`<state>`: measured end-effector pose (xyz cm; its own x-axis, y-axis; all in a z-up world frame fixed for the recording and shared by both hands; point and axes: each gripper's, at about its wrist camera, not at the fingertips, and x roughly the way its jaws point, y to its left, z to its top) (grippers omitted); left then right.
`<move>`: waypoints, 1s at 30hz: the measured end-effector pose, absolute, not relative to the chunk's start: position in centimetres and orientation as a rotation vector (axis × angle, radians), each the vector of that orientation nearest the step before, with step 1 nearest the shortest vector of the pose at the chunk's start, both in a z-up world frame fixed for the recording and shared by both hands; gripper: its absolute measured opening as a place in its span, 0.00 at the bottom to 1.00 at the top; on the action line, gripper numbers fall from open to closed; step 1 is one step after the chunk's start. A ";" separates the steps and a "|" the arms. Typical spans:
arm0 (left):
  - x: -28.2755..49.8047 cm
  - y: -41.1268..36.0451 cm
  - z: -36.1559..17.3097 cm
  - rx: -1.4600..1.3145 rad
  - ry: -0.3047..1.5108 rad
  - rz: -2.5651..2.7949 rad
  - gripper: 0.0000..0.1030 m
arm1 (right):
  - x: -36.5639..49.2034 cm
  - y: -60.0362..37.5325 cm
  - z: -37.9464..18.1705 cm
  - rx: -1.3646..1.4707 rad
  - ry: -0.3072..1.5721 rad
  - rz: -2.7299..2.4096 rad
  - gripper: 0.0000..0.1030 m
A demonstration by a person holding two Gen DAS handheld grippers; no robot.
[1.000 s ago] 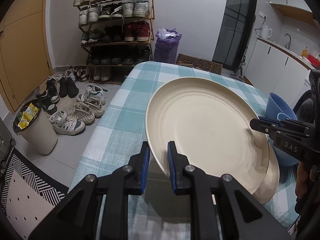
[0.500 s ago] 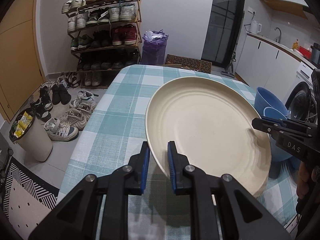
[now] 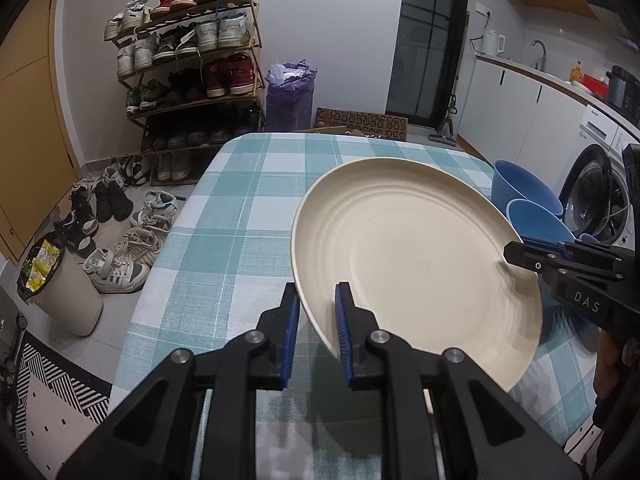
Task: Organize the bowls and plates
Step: 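Lift the beige plate with both grippers and carry it toward the plate stack, then lower the held beige plate onto the plate stack beside the blue bowls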
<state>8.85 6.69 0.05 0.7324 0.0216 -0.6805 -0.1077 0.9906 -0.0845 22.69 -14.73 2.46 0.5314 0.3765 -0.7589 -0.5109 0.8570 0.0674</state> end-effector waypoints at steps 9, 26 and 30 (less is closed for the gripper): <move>9.3 5.9 -0.7 -0.104 0.768 0.049 0.15 | 21.7 -16.4 1.6 -0.150 0.877 0.508 0.15; 10.6 4.9 -2.4 -0.066 0.805 0.036 0.15 | 20.8 -17.5 -0.5 -0.147 0.908 0.486 0.15; 11.1 4.3 -2.7 -0.050 0.809 0.024 0.15 | 20.8 -17.9 -0.9 -0.144 0.915 0.470 0.15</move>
